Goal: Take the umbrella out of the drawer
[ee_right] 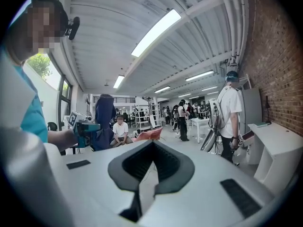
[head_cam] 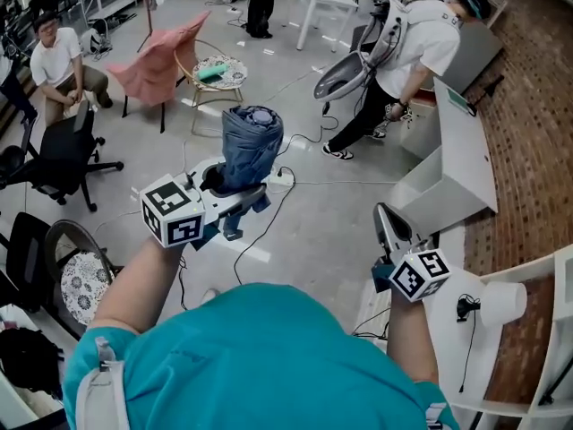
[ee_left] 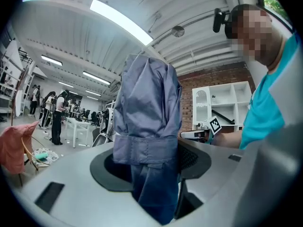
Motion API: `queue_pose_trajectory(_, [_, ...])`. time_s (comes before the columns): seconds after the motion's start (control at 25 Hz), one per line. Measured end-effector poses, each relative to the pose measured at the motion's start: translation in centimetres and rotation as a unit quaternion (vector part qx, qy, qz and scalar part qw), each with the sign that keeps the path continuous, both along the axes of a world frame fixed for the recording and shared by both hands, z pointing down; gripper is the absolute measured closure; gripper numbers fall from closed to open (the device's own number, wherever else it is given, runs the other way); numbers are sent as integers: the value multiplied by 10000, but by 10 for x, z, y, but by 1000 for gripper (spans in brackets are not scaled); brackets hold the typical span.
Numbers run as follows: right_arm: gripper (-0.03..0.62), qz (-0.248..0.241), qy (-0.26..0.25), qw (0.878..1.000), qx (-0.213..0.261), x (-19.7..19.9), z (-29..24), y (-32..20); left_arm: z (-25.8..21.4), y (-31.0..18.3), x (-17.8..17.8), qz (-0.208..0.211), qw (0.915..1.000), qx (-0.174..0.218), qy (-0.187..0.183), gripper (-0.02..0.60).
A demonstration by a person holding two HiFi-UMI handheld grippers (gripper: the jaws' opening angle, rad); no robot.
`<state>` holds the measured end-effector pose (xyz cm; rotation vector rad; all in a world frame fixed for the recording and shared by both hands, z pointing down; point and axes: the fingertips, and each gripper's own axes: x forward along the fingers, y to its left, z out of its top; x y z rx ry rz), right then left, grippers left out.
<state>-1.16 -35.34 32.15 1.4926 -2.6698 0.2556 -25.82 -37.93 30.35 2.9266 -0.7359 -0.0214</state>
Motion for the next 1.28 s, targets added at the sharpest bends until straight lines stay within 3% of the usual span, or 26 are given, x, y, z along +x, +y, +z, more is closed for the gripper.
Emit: queue_pose_trajectory(1.28, [574, -50, 270, 9996, -53, -9, 12, 1, 4, 4, 7, 221, 9996, -113, -113, 321])
